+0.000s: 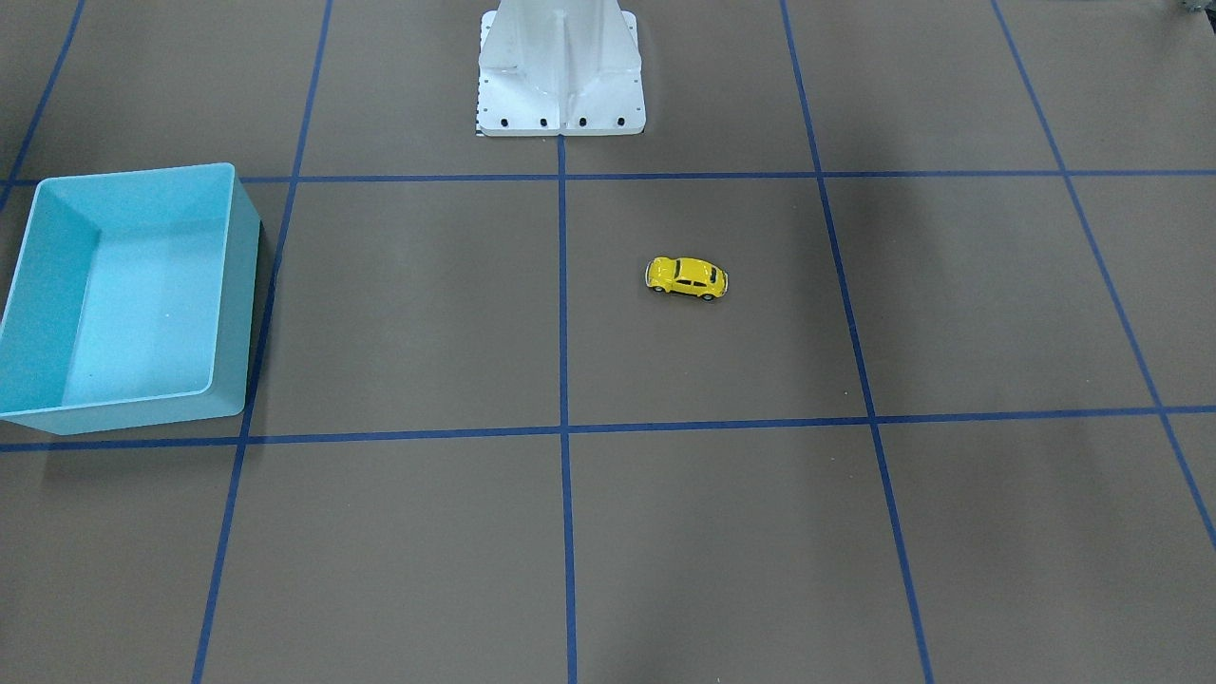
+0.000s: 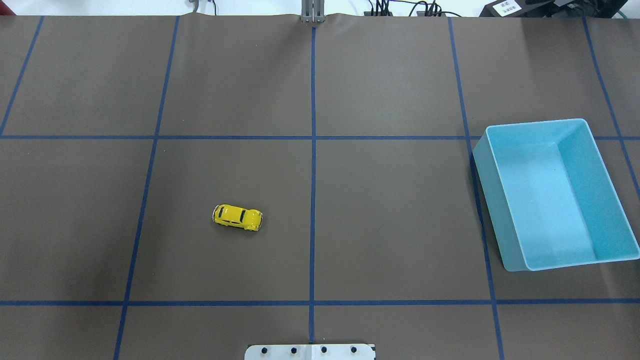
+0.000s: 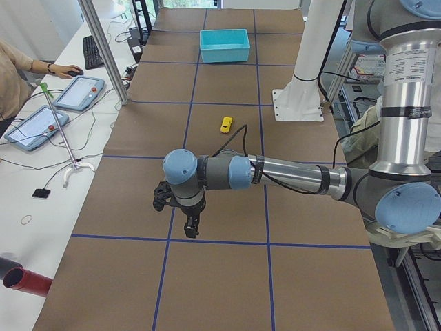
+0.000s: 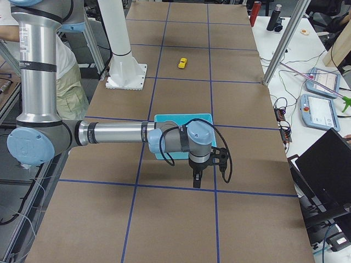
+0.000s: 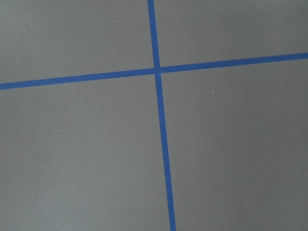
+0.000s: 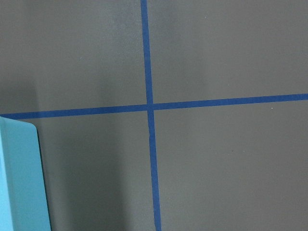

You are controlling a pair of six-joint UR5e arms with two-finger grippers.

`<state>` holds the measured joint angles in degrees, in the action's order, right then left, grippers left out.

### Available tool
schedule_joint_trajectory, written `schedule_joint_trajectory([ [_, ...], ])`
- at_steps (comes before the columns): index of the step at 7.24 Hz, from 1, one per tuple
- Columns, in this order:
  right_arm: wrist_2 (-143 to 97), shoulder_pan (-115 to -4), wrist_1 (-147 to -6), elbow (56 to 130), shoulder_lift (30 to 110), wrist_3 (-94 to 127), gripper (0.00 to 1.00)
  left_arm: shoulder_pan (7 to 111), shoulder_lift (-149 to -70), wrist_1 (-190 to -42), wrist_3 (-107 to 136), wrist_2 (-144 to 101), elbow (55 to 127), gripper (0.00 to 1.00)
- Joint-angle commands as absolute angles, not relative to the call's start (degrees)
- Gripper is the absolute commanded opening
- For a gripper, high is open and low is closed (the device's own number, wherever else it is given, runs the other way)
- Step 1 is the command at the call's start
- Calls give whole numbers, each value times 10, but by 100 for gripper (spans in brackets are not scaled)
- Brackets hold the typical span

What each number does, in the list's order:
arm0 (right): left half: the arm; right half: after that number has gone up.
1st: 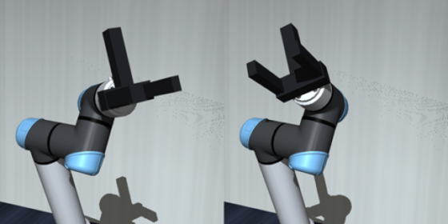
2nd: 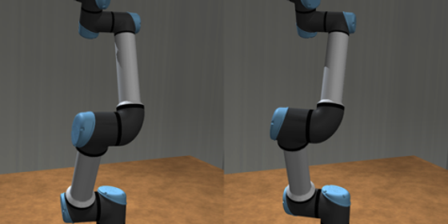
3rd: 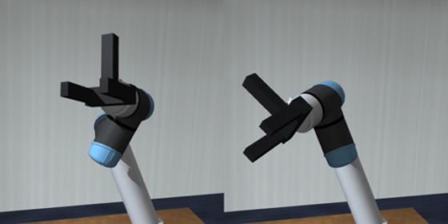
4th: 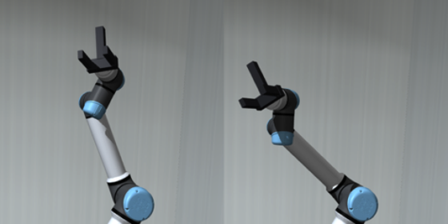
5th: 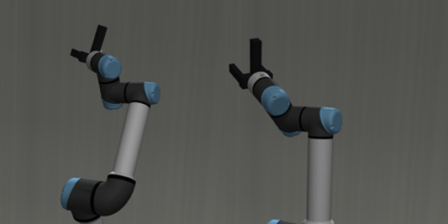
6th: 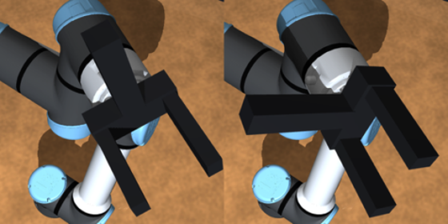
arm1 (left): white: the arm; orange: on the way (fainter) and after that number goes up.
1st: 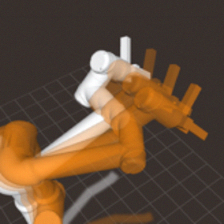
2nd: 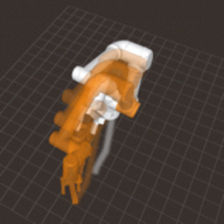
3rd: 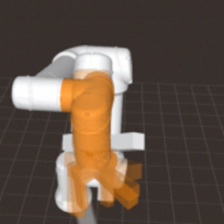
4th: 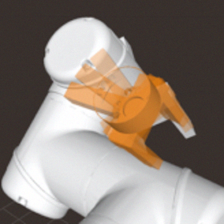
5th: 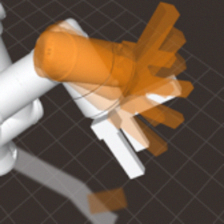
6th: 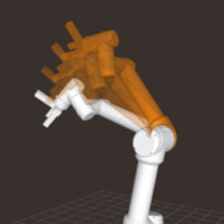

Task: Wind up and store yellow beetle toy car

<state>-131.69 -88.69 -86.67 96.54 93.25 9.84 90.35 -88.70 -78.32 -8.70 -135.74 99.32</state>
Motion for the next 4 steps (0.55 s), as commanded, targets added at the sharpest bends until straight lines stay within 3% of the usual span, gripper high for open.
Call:
schedule_joint_trajectory([
  [1,-1317,-887,-867,965,933,98,100,903,-870,-787,-88,-1361,998,100],
  [4,-1317,-887,-867,966,935,98,100,904,-868,-788,-92,-1366,1015,100],
])
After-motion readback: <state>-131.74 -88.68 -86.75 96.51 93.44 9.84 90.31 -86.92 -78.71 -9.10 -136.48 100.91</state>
